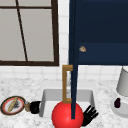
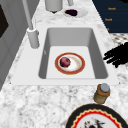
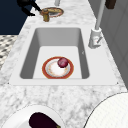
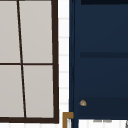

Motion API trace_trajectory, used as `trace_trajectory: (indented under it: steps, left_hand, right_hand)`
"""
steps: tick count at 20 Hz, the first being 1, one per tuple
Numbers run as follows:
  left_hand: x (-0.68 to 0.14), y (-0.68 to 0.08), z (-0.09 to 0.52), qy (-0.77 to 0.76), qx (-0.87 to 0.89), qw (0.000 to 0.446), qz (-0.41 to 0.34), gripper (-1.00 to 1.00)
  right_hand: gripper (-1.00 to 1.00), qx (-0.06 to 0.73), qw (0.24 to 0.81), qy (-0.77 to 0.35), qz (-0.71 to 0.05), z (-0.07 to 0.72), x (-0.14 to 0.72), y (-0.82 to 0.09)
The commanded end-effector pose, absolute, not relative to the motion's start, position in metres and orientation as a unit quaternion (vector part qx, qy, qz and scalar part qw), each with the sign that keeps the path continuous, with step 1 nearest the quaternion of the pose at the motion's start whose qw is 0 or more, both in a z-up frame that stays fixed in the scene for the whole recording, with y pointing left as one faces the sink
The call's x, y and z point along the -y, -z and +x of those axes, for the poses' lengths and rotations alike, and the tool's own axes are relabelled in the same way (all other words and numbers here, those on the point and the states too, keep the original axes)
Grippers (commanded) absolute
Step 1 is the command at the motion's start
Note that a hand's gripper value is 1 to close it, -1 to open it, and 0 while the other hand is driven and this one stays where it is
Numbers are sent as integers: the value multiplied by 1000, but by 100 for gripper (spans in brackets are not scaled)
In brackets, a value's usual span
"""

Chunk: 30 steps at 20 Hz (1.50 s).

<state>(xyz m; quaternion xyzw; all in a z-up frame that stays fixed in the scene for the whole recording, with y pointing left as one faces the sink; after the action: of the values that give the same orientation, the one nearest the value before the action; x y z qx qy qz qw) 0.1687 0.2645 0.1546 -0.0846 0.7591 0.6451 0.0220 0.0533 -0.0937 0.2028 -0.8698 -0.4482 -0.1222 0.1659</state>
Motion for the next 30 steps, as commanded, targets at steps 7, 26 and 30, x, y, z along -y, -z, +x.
trace_trajectory:
  steps: [7,26,30]
  left_hand:
    - [-265,-155,169,-645,-759,22,-85,0]
    - [-265,-155,169,-645,-759,22,-85,0]
    - [-265,-155,169,-645,-759,22,-85,0]
  right_hand:
    - [-100,446,205,34,-871,53,119,-199]
    - [-100,449,235,-75,-859,72,149,-197]
    - [-100,441,242,-110,-857,72,151,-196]
